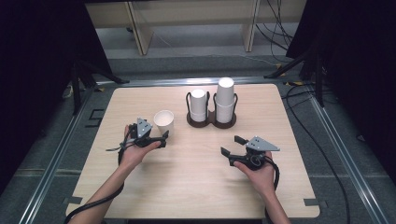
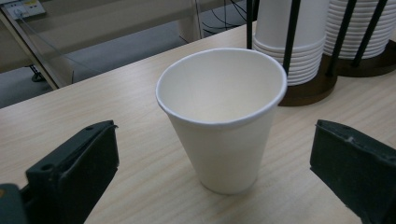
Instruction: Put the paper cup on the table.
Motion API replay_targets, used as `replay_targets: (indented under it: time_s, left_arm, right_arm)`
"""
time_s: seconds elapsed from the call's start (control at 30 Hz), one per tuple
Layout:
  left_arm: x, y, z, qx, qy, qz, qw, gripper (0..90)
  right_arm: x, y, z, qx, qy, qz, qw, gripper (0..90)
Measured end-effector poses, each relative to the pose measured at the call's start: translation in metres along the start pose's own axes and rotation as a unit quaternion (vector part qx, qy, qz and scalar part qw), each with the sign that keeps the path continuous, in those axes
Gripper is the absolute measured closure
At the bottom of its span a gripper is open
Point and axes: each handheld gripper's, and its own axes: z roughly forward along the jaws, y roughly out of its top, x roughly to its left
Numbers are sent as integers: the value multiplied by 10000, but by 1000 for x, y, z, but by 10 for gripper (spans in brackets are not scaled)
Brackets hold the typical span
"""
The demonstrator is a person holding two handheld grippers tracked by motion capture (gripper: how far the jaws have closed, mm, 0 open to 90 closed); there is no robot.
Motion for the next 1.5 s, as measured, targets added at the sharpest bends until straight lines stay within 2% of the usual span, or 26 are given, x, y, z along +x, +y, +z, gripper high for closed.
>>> replay_targets:
  time_s: [0.2,0.3,0.47,0.53,0.6,0.67,0.73,0.77,0.8,1.0,1.13,1.17,1.3,1.33,1.4,1.47,1.5]
  left_arm:
    - [-6,-7,-14,32,-30,-32,10000,6]
    - [-8,-11,-21,-7,-53,-50,10000,6]
    - [-11,-14,-30,-84,-107,-140,9998,7]
    - [-12,-14,-34,-78,-87,-87,9999,7]
    - [-13,-16,-36,-115,-103,-93,9998,7]
    - [-13,-18,-40,-103,-83,-43,9999,7]
    - [-14,-21,-44,-158,-98,-107,9998,8]
    - [-14,-23,-48,-94,-70,-80,9999,9]
    - [-14,-26,-49,-157,-104,-102,9998,9]
    - [-13,-39,-61,-15,-78,-122,9999,9]
    - [-13,-47,-66,-36,-67,-155,9999,8]
    - [-12,-49,-67,-58,-85,-172,9998,8]
    - [-12,-55,-72,-104,-44,-223,9997,8]
    - [-13,-56,-75,-57,-32,-261,9996,8]
    - [-13,-59,-76,-125,-28,-296,9995,8]
    - [-13,-60,-78,-95,-17,-336,9994,8]
    - [-13,-61,-78,-110,-14,-353,9993,8]
  right_arm:
    - [2,0,-1,19,8,150,9999,221]
    - [1,0,-1,3,15,83,10000,219]
    - [1,0,-1,20,13,154,9999,218]
    - [0,0,-2,34,-88,6,10000,217]
    - [-1,0,-3,40,-54,13,10000,217]
    - [0,0,-2,20,34,158,9999,217]
    - [-1,0,-3,53,-94,103,9999,217]
    - [0,0,-2,-16,-33,135,9999,217]
    - [0,0,-3,2,-47,137,9999,216]
    - [0,0,-2,-16,-19,175,9998,216]
    - [0,0,-3,10,-75,123,9999,216]
    - [0,0,-3,-8,-16,105,9999,216]
    - [0,0,-2,0,-32,82,10000,216]
    - [0,0,-3,89,-66,32,9999,216]
    - [1,0,-4,158,-71,137,9998,216]
    - [0,0,-2,5,-54,29,10000,215]
    - [0,0,-2,30,15,105,9999,215]
